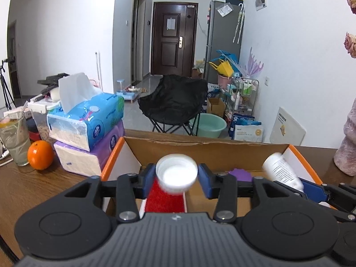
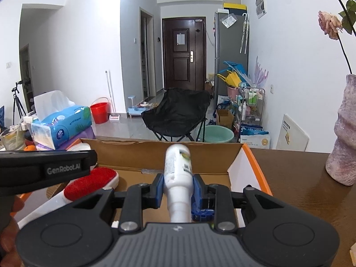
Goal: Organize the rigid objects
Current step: 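Lower the spray bottle and white cap into the box and open both tools, then withdraw both tools from the box toward the tape roll and cube charger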
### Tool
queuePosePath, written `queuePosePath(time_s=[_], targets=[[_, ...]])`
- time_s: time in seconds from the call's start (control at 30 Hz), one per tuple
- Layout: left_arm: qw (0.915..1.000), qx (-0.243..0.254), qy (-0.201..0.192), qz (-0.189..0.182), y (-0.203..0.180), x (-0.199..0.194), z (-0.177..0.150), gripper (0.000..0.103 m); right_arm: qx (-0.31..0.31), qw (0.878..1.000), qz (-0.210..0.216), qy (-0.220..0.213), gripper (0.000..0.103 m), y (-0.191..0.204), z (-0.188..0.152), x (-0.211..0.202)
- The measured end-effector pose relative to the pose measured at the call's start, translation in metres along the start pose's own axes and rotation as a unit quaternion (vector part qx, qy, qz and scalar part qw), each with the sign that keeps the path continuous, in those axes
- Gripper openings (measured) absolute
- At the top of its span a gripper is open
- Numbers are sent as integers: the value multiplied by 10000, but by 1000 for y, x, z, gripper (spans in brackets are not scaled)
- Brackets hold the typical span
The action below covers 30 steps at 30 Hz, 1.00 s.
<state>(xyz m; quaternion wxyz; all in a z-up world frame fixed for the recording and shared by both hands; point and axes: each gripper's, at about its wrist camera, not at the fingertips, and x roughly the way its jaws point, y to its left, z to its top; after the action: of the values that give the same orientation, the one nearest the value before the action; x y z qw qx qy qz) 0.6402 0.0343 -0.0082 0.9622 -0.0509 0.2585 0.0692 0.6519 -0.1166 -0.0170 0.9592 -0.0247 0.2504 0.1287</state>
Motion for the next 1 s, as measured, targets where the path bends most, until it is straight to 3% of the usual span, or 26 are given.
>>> queuePosePath(time_s=[0.03, 0.07, 0.17, 0.2, 0.3, 1.0], targets=[[10000, -32, 12, 1, 1, -1, 0, 76, -17, 10000, -34, -5, 28, 0, 1, -1], [10000, -75, -12, 24, 2, -3, 1, 83, -52, 10000, -73, 7, 38, -1, 2, -2], [9999, -51, -144, 9, 2, -11, 2, 92, -19, 9997, -236, -77, 75, -6, 2, -8], [9998, -55, -169, 10, 3, -13, 2, 102, -18, 9995, -283, -109, 85, -8, 3, -10], [9996, -93, -251, 49, 4, -19, 5, 103, 53, 9993, -333, -187, 103, -14, 3, -15], [9988, -59, -479, -80, 3, -45, 3, 103, -82, 9987, -398, -308, 103, -22, -3, -42]])
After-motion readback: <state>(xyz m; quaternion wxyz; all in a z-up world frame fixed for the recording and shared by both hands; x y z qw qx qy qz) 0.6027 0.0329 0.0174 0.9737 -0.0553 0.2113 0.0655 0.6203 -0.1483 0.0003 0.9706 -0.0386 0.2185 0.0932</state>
